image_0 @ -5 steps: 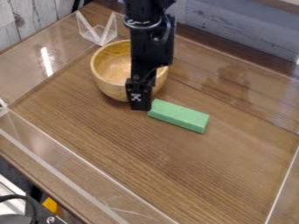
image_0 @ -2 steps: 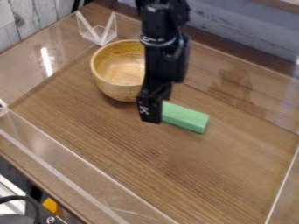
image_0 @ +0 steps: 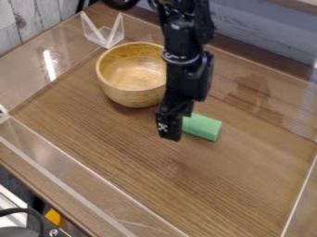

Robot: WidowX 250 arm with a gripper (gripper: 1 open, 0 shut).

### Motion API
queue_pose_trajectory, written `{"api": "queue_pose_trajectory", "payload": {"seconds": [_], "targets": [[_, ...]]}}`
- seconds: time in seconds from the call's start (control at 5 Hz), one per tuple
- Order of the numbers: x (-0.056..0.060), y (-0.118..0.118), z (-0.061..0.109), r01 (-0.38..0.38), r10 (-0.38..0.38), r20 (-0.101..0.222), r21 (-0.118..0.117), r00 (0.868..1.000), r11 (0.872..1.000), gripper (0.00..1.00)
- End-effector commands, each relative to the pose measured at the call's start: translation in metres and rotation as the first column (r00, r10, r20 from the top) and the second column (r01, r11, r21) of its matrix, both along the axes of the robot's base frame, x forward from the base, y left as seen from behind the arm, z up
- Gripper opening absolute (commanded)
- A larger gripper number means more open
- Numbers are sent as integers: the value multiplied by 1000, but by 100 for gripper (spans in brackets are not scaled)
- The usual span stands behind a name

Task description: Put the green block in the brown bowl

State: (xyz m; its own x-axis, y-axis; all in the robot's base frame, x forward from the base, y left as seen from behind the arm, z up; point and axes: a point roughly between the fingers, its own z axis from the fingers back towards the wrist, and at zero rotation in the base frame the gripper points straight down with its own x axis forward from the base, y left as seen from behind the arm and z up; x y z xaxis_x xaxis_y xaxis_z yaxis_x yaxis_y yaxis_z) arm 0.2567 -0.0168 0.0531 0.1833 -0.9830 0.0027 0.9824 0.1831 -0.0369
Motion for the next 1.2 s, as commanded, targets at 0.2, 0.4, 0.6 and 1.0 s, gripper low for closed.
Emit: {"api": "queue_pose_trajectory", "payload": {"seconds": [0.2, 0.4, 0.6, 1.0], "targets": [[12, -11, -4, 17, -17, 22, -1, 1000, 1000, 100], [18, -16, -7, 31, -31, 11, 7, 999, 999, 100], [23, -16, -13, 43, -43, -3, 10, 999, 999, 100], [26, -10, -28, 41, -42, -27, -8, 999, 999, 100]]}}
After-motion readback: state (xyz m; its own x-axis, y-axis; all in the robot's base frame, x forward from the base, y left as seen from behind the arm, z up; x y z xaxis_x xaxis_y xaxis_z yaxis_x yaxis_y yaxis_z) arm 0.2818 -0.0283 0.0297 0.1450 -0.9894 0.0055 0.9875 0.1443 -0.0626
